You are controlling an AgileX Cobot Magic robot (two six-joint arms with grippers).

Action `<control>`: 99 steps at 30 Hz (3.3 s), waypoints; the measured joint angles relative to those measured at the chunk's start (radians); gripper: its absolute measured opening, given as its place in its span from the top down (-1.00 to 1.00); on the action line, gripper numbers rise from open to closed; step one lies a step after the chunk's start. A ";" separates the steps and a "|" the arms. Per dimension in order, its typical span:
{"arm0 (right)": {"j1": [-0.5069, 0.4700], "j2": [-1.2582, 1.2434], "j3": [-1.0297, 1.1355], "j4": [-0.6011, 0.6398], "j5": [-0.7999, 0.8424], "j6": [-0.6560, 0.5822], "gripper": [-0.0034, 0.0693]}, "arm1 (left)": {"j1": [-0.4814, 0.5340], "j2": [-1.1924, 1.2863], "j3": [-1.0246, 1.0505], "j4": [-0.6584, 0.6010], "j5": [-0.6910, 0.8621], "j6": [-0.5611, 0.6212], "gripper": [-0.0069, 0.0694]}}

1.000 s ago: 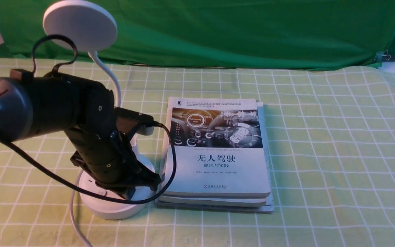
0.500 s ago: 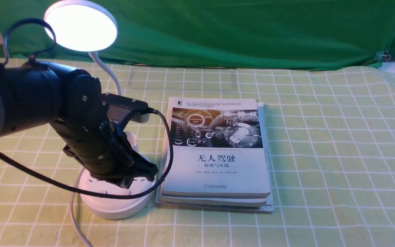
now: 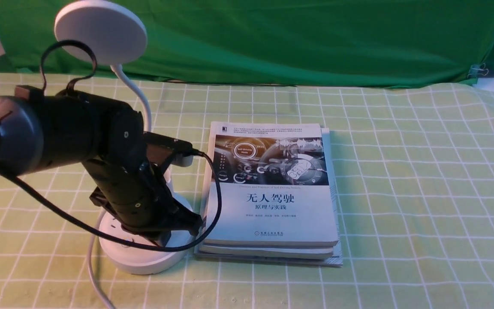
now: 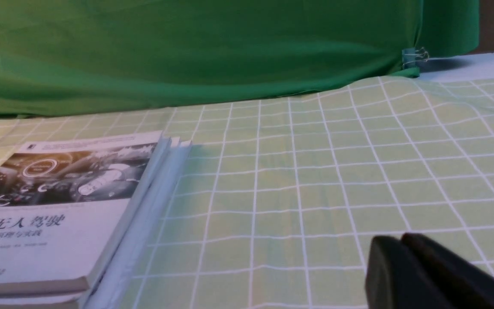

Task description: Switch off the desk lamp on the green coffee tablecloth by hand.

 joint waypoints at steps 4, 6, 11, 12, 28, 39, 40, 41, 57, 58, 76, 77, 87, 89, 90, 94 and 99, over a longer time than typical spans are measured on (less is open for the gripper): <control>0.000 0.000 0.000 0.000 0.000 0.000 0.83 | 0.000 -0.007 0.000 0.000 0.000 0.000 0.81; 0.000 0.000 0.000 0.000 0.000 0.000 0.83 | 0.000 -0.016 0.002 0.000 -0.001 0.000 0.81; 0.000 0.000 0.000 0.000 0.000 0.000 0.83 | 0.000 -0.104 0.011 0.002 0.011 -0.008 0.81; 0.000 0.000 0.000 0.000 0.000 0.000 0.83 | 0.000 -0.129 0.011 0.002 0.012 -0.010 0.81; 0.000 0.000 0.000 0.000 0.001 0.000 0.83 | -0.003 -0.066 0.019 0.003 -0.006 -0.018 0.81; 0.000 0.000 0.000 0.000 0.001 0.000 0.83 | -0.003 -0.029 0.013 0.022 -0.004 -0.022 0.81; 0.000 0.000 0.000 0.000 0.001 0.000 0.83 | -0.003 -0.031 0.014 0.023 -0.002 -0.022 0.81; 0.000 0.000 0.000 0.000 0.001 0.000 0.83 | -0.003 -0.043 0.017 0.024 0.004 -0.022 0.81; 0.000 0.000 0.000 0.000 -0.001 0.001 0.83 | -0.003 -0.891 0.445 -0.080 -0.314 -0.022 0.81; 0.000 0.000 0.000 0.000 -0.001 0.000 0.83 | -0.003 -0.946 0.499 -0.081 -0.369 -0.022 0.81; 0.000 0.000 0.000 0.000 -0.001 0.000 0.83 | -0.003 -1.226 0.915 -0.034 -0.953 -0.022 0.77; 0.000 0.000 0.000 0.000 -0.001 0.000 0.83 | -0.003 -1.226 0.915 -0.034 -0.952 -0.022 0.77; 0.000 0.000 0.000 0.000 0.000 -0.001 0.83 | 0.019 -1.258 0.955 -0.033 -0.975 0.016 0.79; 0.000 0.000 0.000 0.000 0.002 0.000 0.83 | 0.057 -1.301 0.978 -0.033 -0.976 0.016 0.80; 0.000 0.000 0.000 0.000 0.002 0.000 0.83 | 0.085 -1.331 0.991 -0.033 -0.972 0.016 0.80; 0.000 0.000 0.000 0.000 0.001 0.000 0.83 | 0.205 -1.480 1.037 -0.027 -0.929 0.016 0.80; 0.000 0.000 0.000 0.000 0.001 0.000 0.83 | 0.313 -1.623 1.075 -0.027 -0.840 0.016 0.80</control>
